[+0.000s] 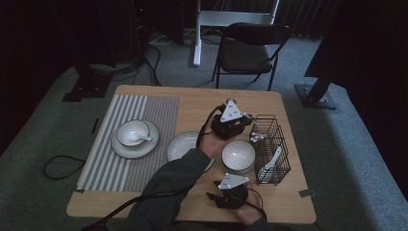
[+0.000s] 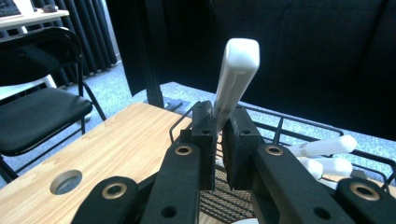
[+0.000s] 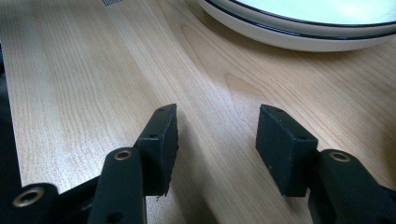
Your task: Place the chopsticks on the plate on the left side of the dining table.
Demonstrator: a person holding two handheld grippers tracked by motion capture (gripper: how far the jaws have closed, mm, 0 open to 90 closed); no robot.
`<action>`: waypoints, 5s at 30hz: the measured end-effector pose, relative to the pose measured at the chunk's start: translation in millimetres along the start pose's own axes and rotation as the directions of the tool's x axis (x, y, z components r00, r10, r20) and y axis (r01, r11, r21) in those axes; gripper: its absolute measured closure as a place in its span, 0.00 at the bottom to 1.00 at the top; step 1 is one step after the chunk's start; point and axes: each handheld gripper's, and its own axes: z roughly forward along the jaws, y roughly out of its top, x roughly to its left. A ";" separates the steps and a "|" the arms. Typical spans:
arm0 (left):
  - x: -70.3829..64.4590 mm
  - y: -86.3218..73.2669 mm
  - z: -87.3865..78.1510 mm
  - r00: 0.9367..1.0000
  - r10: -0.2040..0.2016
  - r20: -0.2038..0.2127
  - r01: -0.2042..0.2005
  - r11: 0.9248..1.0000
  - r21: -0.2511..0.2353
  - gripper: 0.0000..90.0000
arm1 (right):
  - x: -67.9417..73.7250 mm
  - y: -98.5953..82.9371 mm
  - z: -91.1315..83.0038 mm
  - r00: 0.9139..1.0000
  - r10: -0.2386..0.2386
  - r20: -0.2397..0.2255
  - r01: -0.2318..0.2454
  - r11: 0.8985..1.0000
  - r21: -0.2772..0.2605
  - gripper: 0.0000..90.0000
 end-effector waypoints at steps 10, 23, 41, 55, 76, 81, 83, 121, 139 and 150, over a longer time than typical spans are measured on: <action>1.4 6.8 -8.5 1.000 0.000 0.004 0.000 1.000 -0.014 0.94 | 0.1 0.0 0.0 1.000 0.002 0.000 -0.002 1.000 0.001 0.53; 3.1 15.1 -21.7 1.000 0.019 -0.007 -0.019 0.999 -0.028 0.94 | 0.0 0.0 0.1 1.000 0.002 0.000 -0.002 1.000 0.000 0.53; 8.0 23.4 -51.6 0.999 0.039 -0.031 -0.041 0.998 -0.045 0.94 | -0.2 0.0 0.1 1.000 0.003 0.001 -0.003 1.000 0.001 0.53; 17.9 19.8 -80.2 0.998 0.043 -0.056 -0.045 0.998 -0.044 0.94 | -0.3 0.0 0.3 1.000 0.001 0.003 -0.001 1.000 0.000 0.53; 33.9 -6.9 -103.5 0.996 0.016 -0.083 -0.016 1.000 -0.001 0.94 | -1.3 -0.1 0.1 1.000 0.003 -0.001 -0.003 1.000 -0.002 0.53; 36.6 -14.7 -107.8 0.996 0.010 -0.087 -0.009 1.000 0.011 0.94 | -1.7 -0.1 0.0 1.000 0.007 -0.005 -0.007 1.000 -0.003 0.54; 37.2 -17.3 -109.5 0.996 0.006 -0.089 -0.005 1.000 0.013 0.94 | -1.8 -0.2 -0.3 1.000 0.010 -0.010 -0.010 1.000 -0.005 0.54; 40.1 -40.0 -139.5 0.994 -0.002 -0.108 0.006 0.999 0.045 0.94 | -21.3 85.7 -39.3 0.982 -0.065 0.175 0.101 0.974 -0.204 0.66; 35.3 -46.2 -150.7 0.994 -0.006 -0.105 0.011 0.999 0.047 0.94 | -44.0 124.4 -33.8 0.948 -0.068 0.312 0.136 0.970 -0.202 0.69; 31.9 -44.0 -159.4 0.995 -0.001 -0.100 0.005 0.999 0.039 0.94 | -60.1 139.3 -7.2 0.944 -0.107 0.312 0.138 0.987 -0.082 0.70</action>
